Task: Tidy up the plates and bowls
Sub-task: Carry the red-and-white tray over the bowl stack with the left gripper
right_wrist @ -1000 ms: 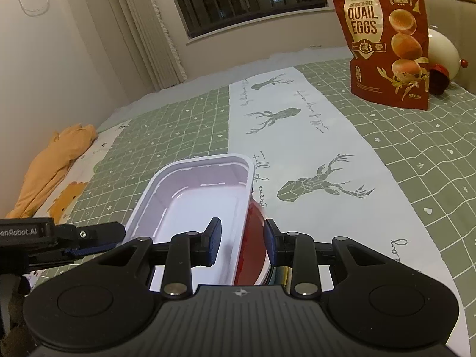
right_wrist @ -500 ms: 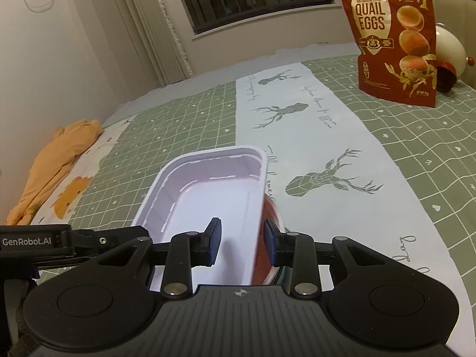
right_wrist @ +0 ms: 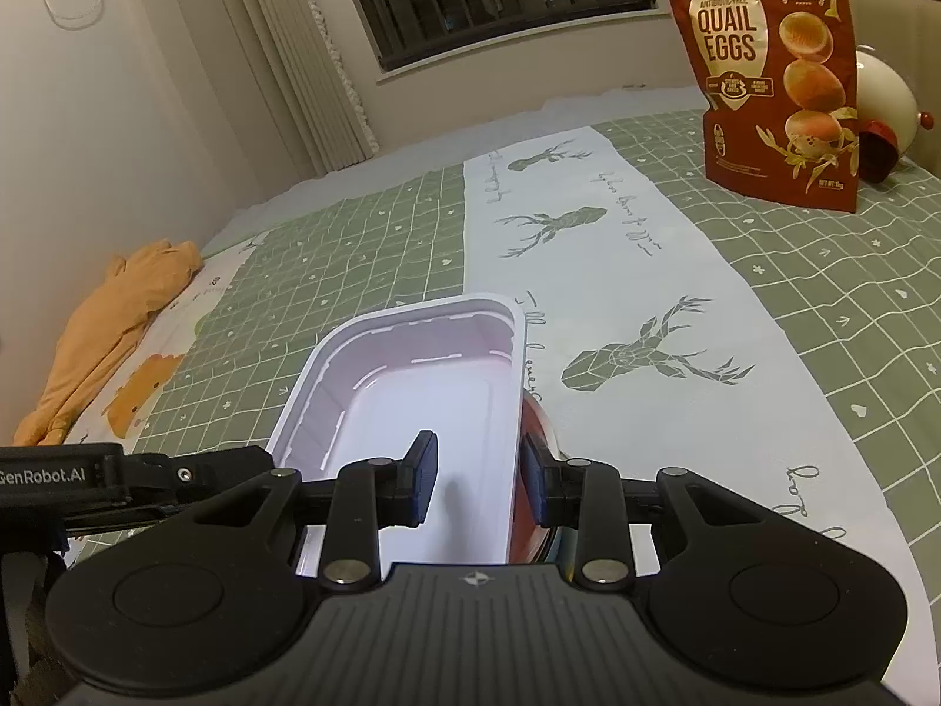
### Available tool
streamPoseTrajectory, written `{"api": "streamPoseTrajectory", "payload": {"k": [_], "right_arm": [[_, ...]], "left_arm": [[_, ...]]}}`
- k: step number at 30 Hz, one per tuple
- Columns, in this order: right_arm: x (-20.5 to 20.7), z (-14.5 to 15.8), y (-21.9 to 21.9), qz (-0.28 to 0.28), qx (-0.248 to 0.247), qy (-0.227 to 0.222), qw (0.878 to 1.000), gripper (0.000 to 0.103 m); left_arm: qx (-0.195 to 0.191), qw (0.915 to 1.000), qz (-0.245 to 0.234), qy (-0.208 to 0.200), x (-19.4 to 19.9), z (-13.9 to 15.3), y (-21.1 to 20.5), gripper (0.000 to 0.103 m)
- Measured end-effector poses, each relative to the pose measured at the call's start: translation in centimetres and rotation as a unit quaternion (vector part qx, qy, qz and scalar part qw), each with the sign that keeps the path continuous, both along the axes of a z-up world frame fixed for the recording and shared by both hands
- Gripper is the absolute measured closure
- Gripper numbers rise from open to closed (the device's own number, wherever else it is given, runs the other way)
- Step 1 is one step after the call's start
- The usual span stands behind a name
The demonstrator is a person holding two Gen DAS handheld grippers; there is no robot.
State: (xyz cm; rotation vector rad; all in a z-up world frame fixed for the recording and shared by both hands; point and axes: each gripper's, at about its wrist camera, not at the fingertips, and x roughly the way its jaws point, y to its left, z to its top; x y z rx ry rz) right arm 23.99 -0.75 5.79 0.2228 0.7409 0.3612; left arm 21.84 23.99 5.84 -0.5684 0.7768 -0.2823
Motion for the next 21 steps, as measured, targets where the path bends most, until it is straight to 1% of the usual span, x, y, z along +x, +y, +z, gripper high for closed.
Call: {"api": "streamPoseTrajectory", "payload": {"k": [4, 10, 15, 21], "right_arm": [[-0.20, -0.06, 0.09, 0.004, 0.002, 0.002, 1.000, 0.072], [-0.32, -0.11, 0.41, 0.012, 0.001, 0.002, 1.000, 0.072], [-0.14, -0.19, 0.38, 0.011, -0.001, 0.002, 1.000, 0.072], [-0.21, -0.41, 0.44, 0.011, -0.002, 0.005, 1.000, 0.072]], "left_arm": [[-0.003, 1.0000, 0.001, -0.002, -0.11, 0.12, 0.22, 0.078], [0.000, 0.9998, -0.018, 0.002, -0.13, 0.00, -0.51, 0.078], [0.002, 0.9999, -0.016, 0.001, -0.27, 0.05, -0.65, 0.078], [0.009, 1.0000, -0.001, 0.003, -0.25, -0.02, -0.36, 0.079]]}}
